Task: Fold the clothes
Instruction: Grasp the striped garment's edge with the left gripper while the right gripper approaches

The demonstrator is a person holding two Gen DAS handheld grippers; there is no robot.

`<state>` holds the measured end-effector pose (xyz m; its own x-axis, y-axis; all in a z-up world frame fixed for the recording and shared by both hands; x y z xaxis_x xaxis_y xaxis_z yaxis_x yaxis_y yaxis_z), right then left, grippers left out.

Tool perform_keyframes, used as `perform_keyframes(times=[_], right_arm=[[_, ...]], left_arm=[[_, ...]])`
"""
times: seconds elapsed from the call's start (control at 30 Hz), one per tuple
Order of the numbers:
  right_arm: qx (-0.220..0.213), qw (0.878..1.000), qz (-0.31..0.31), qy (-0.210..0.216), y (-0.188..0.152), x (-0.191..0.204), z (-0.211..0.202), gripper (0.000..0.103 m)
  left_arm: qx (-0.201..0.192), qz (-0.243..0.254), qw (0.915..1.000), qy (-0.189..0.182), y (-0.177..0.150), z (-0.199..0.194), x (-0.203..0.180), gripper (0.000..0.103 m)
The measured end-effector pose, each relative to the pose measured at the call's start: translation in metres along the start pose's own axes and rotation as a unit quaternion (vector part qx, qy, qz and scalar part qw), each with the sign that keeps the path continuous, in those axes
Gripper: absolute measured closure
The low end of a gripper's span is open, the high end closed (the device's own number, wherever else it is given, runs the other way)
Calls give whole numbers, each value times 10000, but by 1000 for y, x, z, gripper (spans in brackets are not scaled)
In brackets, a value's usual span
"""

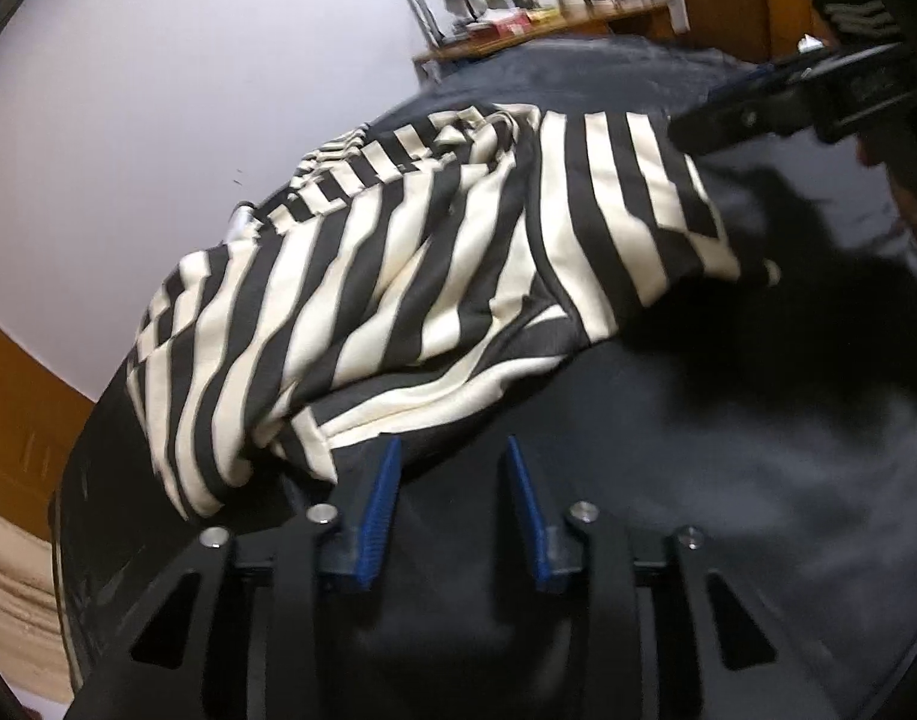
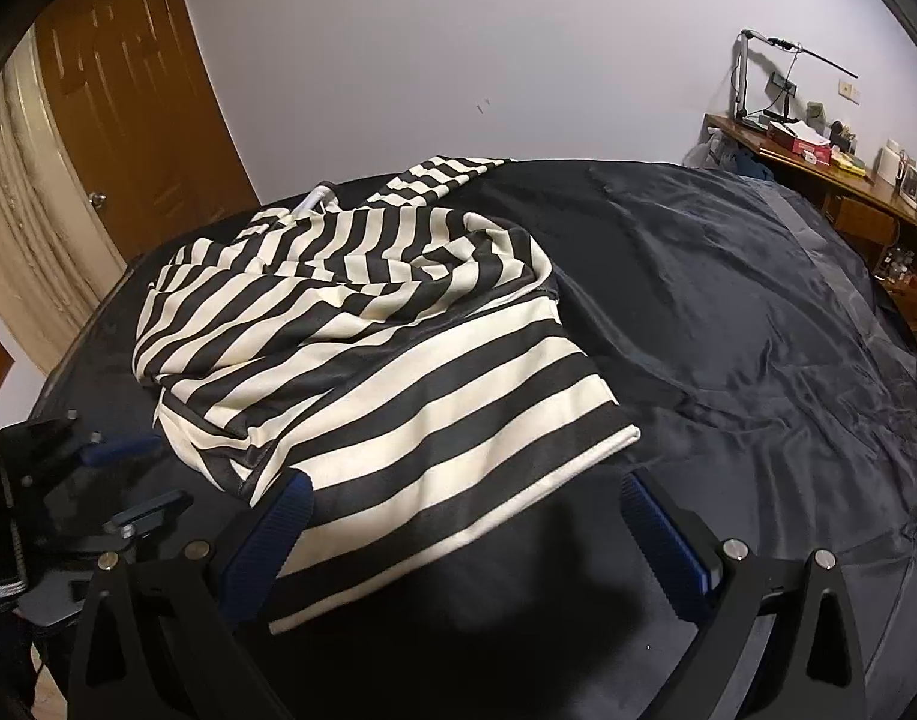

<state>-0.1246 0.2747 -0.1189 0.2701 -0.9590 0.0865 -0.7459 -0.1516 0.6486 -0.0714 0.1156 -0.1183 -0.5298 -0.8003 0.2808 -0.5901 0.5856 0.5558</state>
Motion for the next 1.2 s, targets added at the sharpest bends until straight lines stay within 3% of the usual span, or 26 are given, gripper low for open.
perform_keyframes(times=[0.07, 0.23, 0.27, 0.4, 0.53, 0.63, 0.83, 1.1, 1.13, 1.2], right_arm=[[-32, 10000, 23, 33, 0, -1, -1, 0], [-143, 9998, 139, 91, 2, -6, -3, 0], [-161, 9997, 166, 106, 2, -7, -4, 0], [-211, 9993, 253, 151, 2, -12, -5, 0], [-238, 9992, 270, 144, 0, -17, -7, 0], [-317, 9991, 262, 129, 1, -20, -12, 0], [-495, 9987, 101, 108, 6, -15, -19, 0], [-479, 9986, 11, 233, 4, -5, -14, 0], [-498, 9985, 0, 236, 4, -5, -15, 0], [-539, 9983, -18, 238, 4, -4, -17, 0]], left_arm=[[80, 122, 9999, -38, 5, 4, -2, 73], [198, 234, 9995, 12, 36, 22, 4, 73], [284, 15, 9995, 155, 39, 24, 9, 73], [346, -318, 9988, -142, 55, 34, 16, 83], [267, -479, 9985, -90, 69, 39, 17, 88], [178, -714, 9970, -238, 61, 36, 16, 96], [-65, -677, 9966, -471, 46, 35, 8, 98], [-363, -32, 9984, -436, 36, 21, 1, 93], [-372, -54, 9981, -483, 36, 20, 2, 87], [-319, -124, 9971, -683, 36, 18, 4, 66]])
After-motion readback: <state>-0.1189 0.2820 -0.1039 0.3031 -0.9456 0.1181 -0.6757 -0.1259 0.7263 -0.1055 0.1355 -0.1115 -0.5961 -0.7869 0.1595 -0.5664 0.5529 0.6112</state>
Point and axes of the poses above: each gripper's, at about its wrist camera, not at the fingertips, and z roughly the way its jaws point, x to its left, y to its top, the point moved 10 cm from there along z, roughly the way its jaws point, and after that the axes turned 6 degrees about -z, right-handed, at the moved point
